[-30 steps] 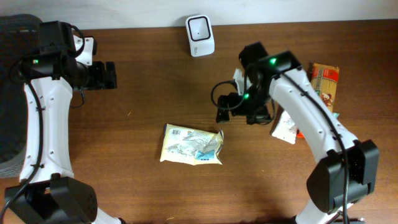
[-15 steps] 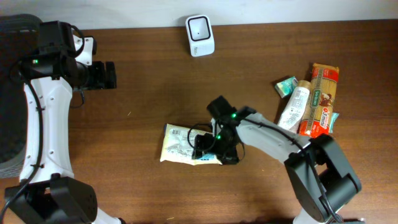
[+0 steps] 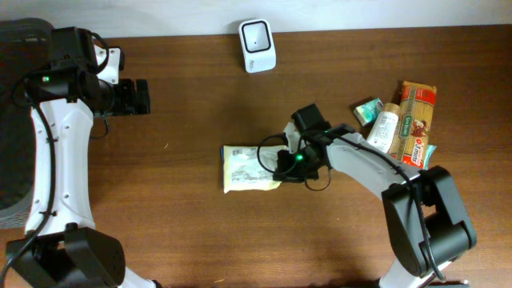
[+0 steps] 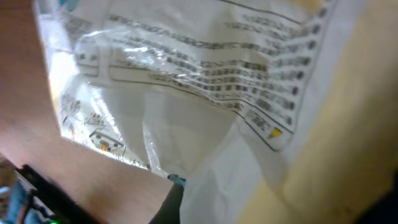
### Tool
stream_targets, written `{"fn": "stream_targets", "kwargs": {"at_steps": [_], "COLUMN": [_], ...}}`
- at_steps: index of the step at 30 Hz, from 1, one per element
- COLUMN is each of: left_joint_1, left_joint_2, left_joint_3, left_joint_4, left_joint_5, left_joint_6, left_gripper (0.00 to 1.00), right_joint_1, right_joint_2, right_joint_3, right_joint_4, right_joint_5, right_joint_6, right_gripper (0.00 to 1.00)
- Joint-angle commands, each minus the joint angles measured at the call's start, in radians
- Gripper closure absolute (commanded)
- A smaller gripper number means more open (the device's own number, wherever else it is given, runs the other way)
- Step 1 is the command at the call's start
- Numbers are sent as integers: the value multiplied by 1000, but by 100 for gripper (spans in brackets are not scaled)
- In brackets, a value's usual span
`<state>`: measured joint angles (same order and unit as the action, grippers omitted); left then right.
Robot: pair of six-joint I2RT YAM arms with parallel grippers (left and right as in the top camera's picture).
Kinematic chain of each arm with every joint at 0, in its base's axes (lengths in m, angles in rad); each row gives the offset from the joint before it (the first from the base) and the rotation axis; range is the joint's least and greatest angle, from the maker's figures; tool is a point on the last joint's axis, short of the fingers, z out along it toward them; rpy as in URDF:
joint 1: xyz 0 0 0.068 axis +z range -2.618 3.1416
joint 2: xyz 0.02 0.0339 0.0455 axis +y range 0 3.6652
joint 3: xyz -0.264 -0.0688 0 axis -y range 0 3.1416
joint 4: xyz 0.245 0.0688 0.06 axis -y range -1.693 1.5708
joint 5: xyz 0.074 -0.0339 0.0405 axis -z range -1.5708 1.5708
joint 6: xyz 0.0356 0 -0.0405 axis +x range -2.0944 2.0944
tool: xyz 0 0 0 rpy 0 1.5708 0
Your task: Scan the item barcode
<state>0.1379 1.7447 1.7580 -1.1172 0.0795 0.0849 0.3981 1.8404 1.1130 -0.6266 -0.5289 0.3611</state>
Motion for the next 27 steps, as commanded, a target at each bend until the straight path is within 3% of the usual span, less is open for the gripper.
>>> {"fn": "stream_targets", "kwargs": {"at_steps": [1,2,3,6,9,14,15,16,17,19,23,27], "left_joint_1": [2,2,2,2,2,2,2,2,2,2,2,2], "left_joint_2": [-10,-10,-10,-10,-10,-10,-10,-10,-10,-10,-10,-10], "left_joint_3": [8,8,8,8,8,8,8,8,8,8,8,8], "left_joint_4": [0,0,0,0,0,0,0,0,0,0,0,0], "left_joint_5": [11,11,10,11,11,10,10,10,10,11,11,11], "left_joint_6": [-10,-10,-10,-10,-10,-10,-10,-10,-10,-10,-10,-10], "left_gripper": [1,1,1,1,1,1,1,1,1,1,1,1], "right_joint_1": [-13,-14,-21,-80,-69,-13,-2,4,-3,-13,-14,-77], "right_joint_2": [-2,-2,-2,-2,8,143,161,179,182,182,143,-42], "right_joint_3": [24,24,30,48,46,47,47,47,47,47,67,136], "right_joint_4": [-16,-16,-16,-12,27,113,111,111,111,112,148,126], "right_joint_5": [-8,11,16,17,27,-65,-66,-66,-66,-66,-142,-307], "right_joint_6": [-219,-215,-181,105,105,121,140,172,186,194,105,61], "right_gripper": [61,39,34,30,25,25,26,38,60,96,96,96]}}
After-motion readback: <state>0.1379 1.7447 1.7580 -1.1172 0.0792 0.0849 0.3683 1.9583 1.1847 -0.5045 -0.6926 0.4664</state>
